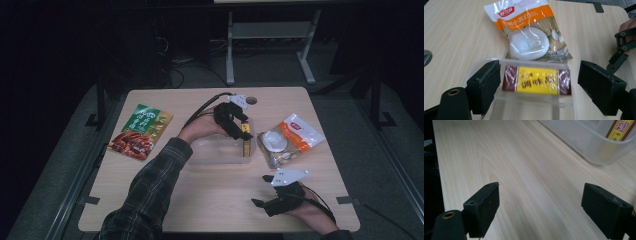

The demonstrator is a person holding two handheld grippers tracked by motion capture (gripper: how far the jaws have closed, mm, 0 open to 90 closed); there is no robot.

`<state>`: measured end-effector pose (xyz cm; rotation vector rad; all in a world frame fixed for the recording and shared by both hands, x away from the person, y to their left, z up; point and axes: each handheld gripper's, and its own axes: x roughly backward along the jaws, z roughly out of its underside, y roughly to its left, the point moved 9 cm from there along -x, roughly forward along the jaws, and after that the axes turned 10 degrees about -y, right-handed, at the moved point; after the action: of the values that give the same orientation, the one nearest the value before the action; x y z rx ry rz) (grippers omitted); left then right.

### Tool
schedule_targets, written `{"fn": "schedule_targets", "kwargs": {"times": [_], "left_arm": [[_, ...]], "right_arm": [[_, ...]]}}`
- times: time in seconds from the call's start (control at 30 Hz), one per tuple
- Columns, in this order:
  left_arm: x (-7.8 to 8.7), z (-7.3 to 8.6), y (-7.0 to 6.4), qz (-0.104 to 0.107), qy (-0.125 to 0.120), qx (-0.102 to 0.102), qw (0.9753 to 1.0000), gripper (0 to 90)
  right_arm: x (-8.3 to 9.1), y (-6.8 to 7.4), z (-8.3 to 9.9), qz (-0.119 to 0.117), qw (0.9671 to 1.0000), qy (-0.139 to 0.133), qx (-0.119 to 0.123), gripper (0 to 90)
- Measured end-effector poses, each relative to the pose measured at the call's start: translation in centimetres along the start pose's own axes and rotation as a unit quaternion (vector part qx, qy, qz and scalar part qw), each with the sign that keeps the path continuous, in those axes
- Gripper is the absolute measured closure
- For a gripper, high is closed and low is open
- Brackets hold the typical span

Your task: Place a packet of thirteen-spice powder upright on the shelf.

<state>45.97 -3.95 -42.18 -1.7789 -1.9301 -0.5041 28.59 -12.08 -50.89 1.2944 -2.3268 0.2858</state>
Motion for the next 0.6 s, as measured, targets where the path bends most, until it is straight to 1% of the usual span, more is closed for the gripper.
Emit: {"fn": "schedule_targets", "kwargs": {"times": [0.07, 0.17, 0.2, 0.3, 0.37, 0.43, 0.53, 0.6], "left_arm": [[0.9, 0.3, 0.0, -0.008, 0.003, -0.004, 1.0000, 17.7], [2.0, 0.7, 0.0, -0.017, 0.000, 0.003, 0.9999, 17.5], [2.5, 0.9, 0.0, -0.018, 0.002, 0.002, 0.9998, 17.5], [3.8, 1.4, -0.3, -0.026, -0.004, 0.008, 0.9996, 17.5], [4.6, 1.8, -0.7, -0.032, -0.008, 0.017, 0.9993, 17.5], [5.2, 2.4, -1.0, -0.038, -0.006, 0.024, 0.9990, 17.6], [6.4, 3.5, -1.8, -0.048, -0.002, 0.046, 0.9978, 17.6], [6.9, 4.2, -2.2, -0.052, -0.001, 0.051, 0.9974, 17.6]], "right_arm": [[0.0, 0.0, 0.0, 0.000, 1.0000, 0.000, -0.001, 14.4], [-0.1, 0.0, 0.0, 0.002, 1.0000, 0.001, -0.004, 14.4], [-0.1, 0.0, 0.0, 0.002, 1.0000, 0.001, -0.004, 14.4], [-0.1, 0.0, 0.1, 0.003, 0.9999, 0.005, -0.009, 14.4], [-0.1, -0.1, 0.1, 0.004, 1.0000, 0.005, -0.006, 14.4], [-0.2, -0.1, 0.2, 0.002, 1.0000, 0.006, -0.003, 14.4], [-0.2, 0.0, 0.2, 0.000, 1.0000, 0.007, -0.004, 14.4], [-0.3, 0.0, 0.2, 0.000, 0.9999, 0.008, -0.006, 14.4]]}}
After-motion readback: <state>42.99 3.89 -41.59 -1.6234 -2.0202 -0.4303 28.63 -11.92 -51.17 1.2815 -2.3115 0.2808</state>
